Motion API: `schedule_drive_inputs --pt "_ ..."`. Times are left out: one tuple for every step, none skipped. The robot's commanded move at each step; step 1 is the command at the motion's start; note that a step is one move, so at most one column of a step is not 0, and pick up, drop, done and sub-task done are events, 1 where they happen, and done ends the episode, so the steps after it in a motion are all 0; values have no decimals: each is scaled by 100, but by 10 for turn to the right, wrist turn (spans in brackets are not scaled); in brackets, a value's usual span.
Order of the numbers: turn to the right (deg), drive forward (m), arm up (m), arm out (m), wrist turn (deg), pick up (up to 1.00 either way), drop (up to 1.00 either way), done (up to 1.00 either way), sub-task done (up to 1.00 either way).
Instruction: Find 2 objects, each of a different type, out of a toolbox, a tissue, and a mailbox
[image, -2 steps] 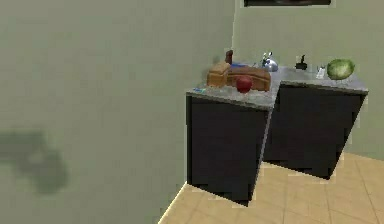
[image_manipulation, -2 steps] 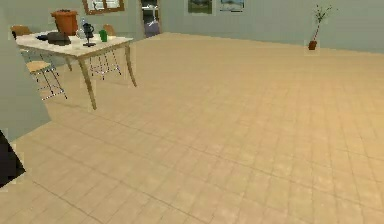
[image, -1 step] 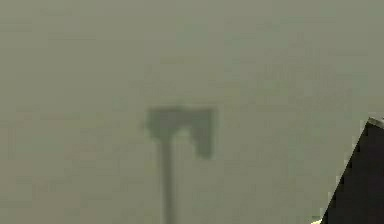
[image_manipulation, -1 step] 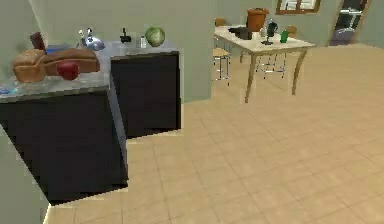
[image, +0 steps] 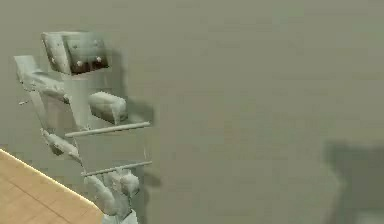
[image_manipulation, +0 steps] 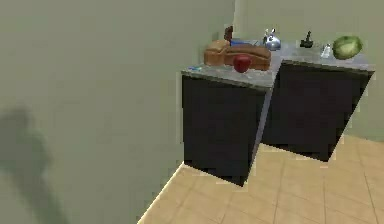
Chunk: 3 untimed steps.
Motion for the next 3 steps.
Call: schedule_drive_inputs --pt "-330 0 0 0 0 0 0 0 0" --pt "0 0 0 0 0 0 0 0 100" --pt "-450 0 0 0 0 0 0 0 0"
